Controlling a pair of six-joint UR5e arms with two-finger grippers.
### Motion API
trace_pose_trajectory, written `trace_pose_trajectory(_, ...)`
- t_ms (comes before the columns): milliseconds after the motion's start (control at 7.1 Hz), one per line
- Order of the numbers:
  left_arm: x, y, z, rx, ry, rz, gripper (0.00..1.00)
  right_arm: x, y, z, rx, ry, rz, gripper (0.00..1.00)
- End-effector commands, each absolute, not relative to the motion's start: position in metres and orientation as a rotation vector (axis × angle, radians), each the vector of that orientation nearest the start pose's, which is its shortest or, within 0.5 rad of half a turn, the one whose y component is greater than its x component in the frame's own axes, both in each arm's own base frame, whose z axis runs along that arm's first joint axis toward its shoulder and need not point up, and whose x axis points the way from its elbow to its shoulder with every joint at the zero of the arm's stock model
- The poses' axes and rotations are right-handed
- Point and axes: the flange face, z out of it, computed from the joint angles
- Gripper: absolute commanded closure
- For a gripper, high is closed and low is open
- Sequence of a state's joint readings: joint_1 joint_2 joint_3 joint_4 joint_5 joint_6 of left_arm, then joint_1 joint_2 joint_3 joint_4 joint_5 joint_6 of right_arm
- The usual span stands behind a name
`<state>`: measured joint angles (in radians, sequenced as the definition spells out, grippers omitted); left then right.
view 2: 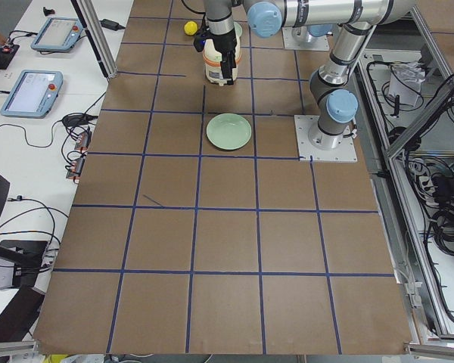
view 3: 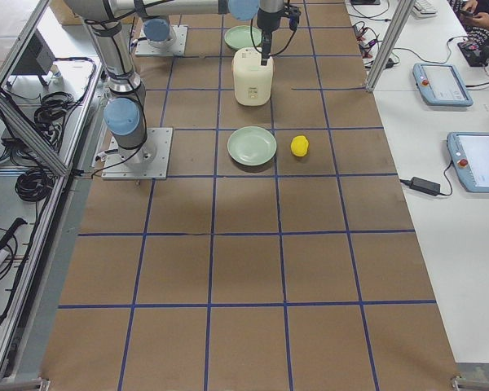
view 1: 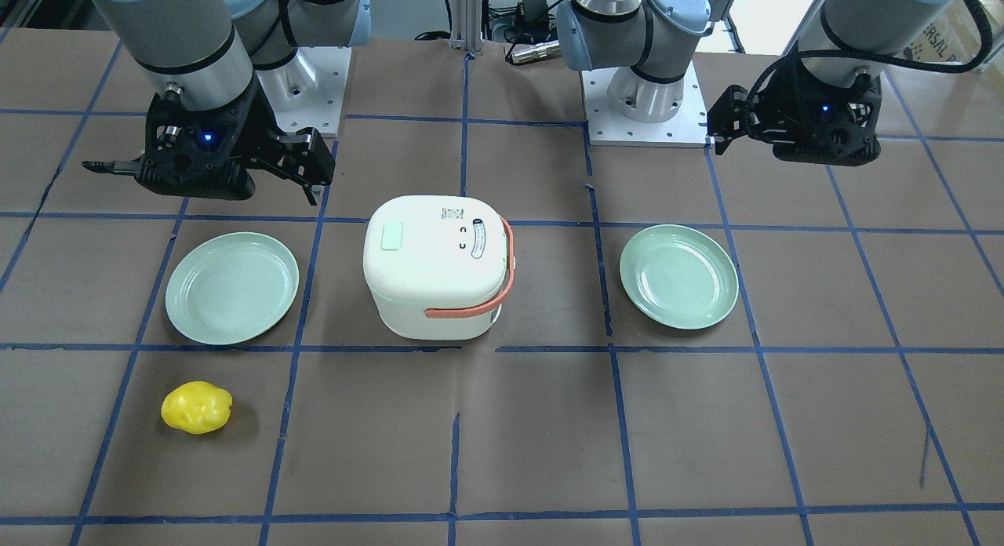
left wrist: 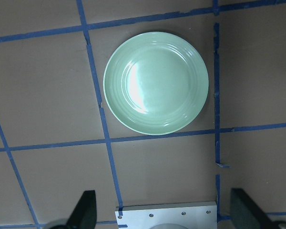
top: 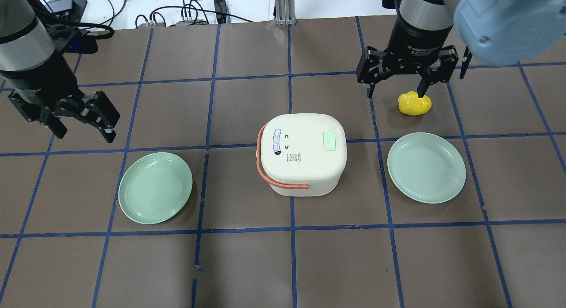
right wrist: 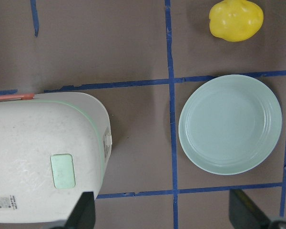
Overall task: Press rice cooker button
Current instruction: 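Move the right gripper toward the white rice cooker lid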
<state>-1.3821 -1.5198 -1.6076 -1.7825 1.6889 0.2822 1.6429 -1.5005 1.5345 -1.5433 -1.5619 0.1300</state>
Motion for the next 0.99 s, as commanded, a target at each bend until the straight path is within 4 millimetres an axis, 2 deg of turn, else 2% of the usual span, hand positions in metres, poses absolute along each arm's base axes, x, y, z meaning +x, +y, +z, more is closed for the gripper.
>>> trace_pose_trajectory(0,-0.0352,-0.4638,0.4758,0.161,3.051,0.337,0.0,0.1694,-0.5017,0.4605,0.089,3.134,0.081,0.0)
trace_pose_trajectory(845,-0.0352,-0.4638,0.4758,0.161,3.051,0.337,0.0,0.1691,-0.5053,0.463,0.091,3.129,0.04,0.0)
